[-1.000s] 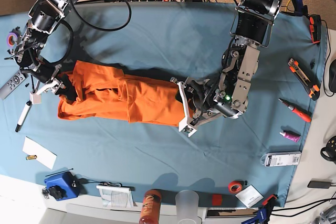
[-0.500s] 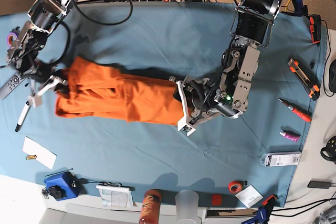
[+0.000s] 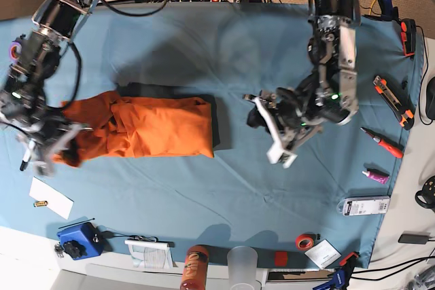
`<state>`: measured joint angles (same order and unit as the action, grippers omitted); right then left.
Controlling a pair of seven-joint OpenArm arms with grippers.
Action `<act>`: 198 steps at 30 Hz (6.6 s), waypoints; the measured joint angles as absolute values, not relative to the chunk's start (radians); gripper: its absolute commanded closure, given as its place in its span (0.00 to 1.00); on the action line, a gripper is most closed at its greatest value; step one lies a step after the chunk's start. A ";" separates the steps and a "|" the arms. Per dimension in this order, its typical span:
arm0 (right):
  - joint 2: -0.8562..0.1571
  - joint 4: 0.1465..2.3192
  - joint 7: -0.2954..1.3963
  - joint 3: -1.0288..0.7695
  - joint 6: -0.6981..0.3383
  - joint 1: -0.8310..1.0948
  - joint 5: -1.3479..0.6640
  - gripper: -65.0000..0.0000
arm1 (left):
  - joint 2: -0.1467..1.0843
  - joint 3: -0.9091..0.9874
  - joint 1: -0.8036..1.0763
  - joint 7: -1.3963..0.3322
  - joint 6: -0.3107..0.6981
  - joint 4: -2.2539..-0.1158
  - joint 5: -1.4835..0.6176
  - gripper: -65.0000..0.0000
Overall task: Layout the t-shirt on the table in an organized manner, then fold the t-shirt properly
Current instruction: 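Release the shirt and reposition both grippers over the folded bundle, then grasp the bundle's sides with both grippers, then fold the bundle over with the left gripper toward the right gripper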
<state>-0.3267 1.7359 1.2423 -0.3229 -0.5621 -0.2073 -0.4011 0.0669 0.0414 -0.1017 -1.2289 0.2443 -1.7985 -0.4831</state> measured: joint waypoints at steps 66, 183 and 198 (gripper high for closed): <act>-0.199 1.355 0.994 -0.072 -0.603 -0.142 -0.541 1.00 | 0.003 -0.046 -0.107 -1.173 0.391 -1.800 -0.674 0.57; -0.196 1.709 1.181 -0.048 -0.494 0.058 -0.324 1.00 | -0.132 -0.701 -0.669 -0.748 0.324 -1.094 -0.073 1.00; -0.196 1.709 1.181 -0.048 -0.494 0.058 -0.327 1.00 | -0.132 -0.715 -0.679 -0.598 0.022 -1.094 0.070 0.48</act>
<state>-0.1963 1.7088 1.1809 -0.0479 -0.4942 0.0582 -0.3275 -0.1322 -0.7147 -0.6788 -0.5983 0.0216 -1.0943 0.0696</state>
